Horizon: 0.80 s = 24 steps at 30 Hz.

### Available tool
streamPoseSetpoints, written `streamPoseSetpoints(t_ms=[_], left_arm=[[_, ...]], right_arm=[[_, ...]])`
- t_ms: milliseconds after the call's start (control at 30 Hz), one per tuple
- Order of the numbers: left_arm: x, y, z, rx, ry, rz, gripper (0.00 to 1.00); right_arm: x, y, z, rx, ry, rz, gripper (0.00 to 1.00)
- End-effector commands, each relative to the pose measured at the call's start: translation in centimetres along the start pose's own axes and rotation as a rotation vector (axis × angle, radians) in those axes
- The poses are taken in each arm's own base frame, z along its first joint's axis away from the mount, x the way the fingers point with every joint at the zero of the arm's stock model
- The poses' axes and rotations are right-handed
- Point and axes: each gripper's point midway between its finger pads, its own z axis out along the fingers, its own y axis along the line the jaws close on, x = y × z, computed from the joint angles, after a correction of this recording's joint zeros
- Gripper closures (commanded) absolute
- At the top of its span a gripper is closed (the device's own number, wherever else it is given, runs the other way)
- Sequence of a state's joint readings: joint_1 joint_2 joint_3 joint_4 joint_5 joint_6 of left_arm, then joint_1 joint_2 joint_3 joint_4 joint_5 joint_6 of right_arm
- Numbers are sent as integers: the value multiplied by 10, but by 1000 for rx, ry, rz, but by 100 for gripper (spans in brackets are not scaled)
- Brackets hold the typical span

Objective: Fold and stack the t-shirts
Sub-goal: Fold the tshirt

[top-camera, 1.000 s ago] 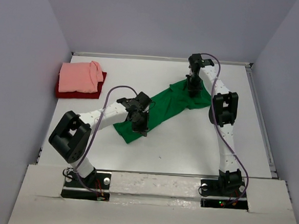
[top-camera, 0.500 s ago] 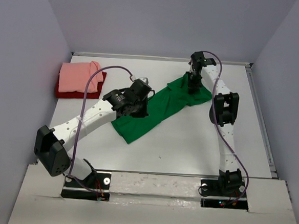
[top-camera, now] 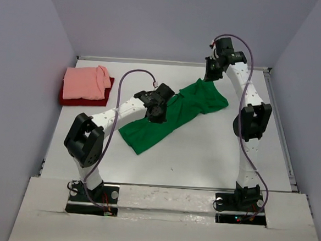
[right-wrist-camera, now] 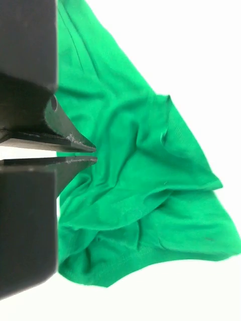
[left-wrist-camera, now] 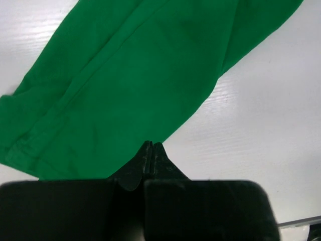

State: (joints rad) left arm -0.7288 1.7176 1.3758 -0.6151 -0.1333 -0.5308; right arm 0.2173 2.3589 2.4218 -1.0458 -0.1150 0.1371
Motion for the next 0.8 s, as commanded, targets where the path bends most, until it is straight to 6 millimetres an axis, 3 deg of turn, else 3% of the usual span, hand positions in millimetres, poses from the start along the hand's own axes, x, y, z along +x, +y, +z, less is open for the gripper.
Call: streamPoseSetpoints(t_ms=[0,33,67,100,167,200,233,267,433,567,767], left_arm=[[-34,-11,0,21,-91,34,100],[-36,-9,2,13,-92,44,100],[-35,-6,6,4,-88,48,100],[-34,-4,11,3,-79,48,100],[-32,0,19,7,-59,44,100],[-28,5,28,15,-32,41,100],[-26,8,33,15,-17,35,100],[-28,12,38,30,-2,21,100],[-32,26,62,87,72,-20,100],[-55,34,69,67,50,-4,100],[-61,30,81,81,65,21,100]], right_arm=[[-52,30,-97,-78,-228,-18,81],[-40,28,-95,-73,-189,7,68],[-33,28,-97,-74,-168,11,67],[-26,23,-102,-45,-155,17,69],[-4,8,-92,26,-97,45,100],[20,1,-82,50,-33,45,100],[31,-4,-76,68,-13,49,100],[53,-13,-58,91,26,58,100],[85,-16,-44,107,74,81,100],[89,-18,-37,115,83,87,100],[86,-14,-34,112,81,77,100]])
